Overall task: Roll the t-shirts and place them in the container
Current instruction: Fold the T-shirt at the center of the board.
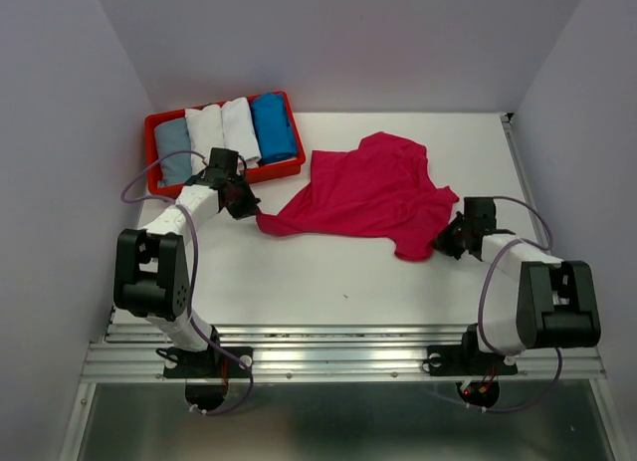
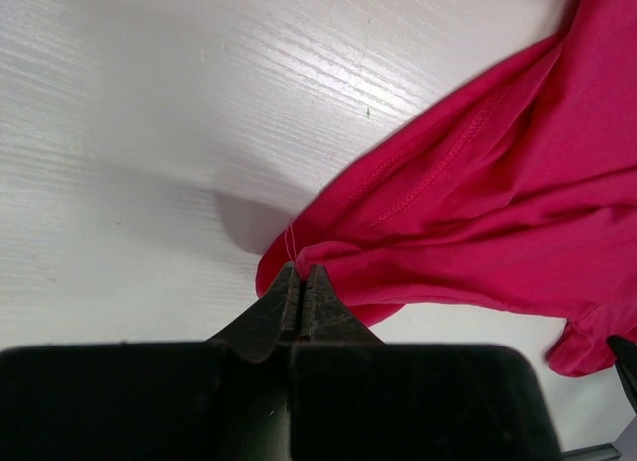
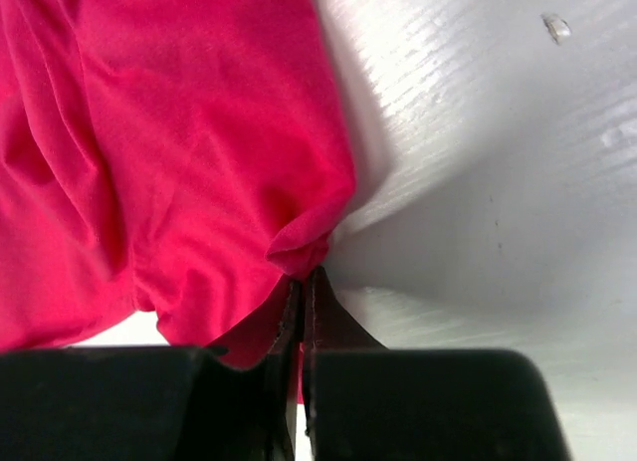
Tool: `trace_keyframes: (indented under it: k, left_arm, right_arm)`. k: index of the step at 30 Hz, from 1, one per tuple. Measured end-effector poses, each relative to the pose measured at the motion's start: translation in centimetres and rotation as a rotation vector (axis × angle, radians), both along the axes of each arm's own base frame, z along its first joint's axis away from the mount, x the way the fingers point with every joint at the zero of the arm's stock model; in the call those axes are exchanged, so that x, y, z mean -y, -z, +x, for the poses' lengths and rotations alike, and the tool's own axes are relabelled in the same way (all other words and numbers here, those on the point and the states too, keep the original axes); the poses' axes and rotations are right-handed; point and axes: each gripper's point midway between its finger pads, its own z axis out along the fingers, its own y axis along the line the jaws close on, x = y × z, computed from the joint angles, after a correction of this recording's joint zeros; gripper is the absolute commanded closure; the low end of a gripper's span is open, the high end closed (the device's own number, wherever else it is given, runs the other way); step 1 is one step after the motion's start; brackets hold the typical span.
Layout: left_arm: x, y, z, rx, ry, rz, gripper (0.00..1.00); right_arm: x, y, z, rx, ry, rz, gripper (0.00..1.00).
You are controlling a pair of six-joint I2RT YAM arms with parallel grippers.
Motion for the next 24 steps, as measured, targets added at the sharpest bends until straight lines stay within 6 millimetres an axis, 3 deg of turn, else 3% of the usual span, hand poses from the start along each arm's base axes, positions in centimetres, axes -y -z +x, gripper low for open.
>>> trace_keyframes:
  k: [3,5,7,10,15,17,19,23,24]
  left_arm:
    - [0.0,0.0,-0.1,-0.003,0.000,0.001,1.00]
    - [0.0,-0.2,-0.2,-0.013,0.001,0.003,1.00]
    - [0.0,-0.9,-0.1,-0.014,0.001,0.004,1.00]
    - [0.1,-3.6,1.0,0.044,0.001,-0.005,1.00]
    - [0.5,-12.6,2.8,0.233,0.019,-0.032,1.00]
    - [0.6,-18.3,3.6,0.370,0.031,-0.046,1.00]
    - [0.6,-22.5,3.4,0.470,0.043,-0.060,1.00]
    - [0.0,-28.8,1.9,0.627,0.047,-0.075,1.00]
    - [-0.1,-29.5,1.7,0.648,0.048,-0.077,1.00]
  right_arm:
    - [0.0,-0.9,-0.2,0.001,-0.005,-0.001,0.99]
    - [0.0,-2.9,0.3,0.043,-0.009,-0.008,0.99]
    - [0.2,-6.5,1.5,0.125,-0.009,-0.020,0.99]
    - [0.8,-14.5,4.0,0.316,-0.001,-0.058,0.99]
    - [2.1,-29.8,5.6,0.649,0.024,-0.148,0.99]
    - [2.6,-34.7,5.0,0.745,0.040,-0.181,0.99]
    - [2.9,-37.8,4.4,0.809,0.054,-0.205,0.99]
    - [3.7,-43.7,2.4,0.923,0.079,-0.257,0.99]
    - [3.8,-44.6,2.0,0.939,0.083,-0.267,0.99]
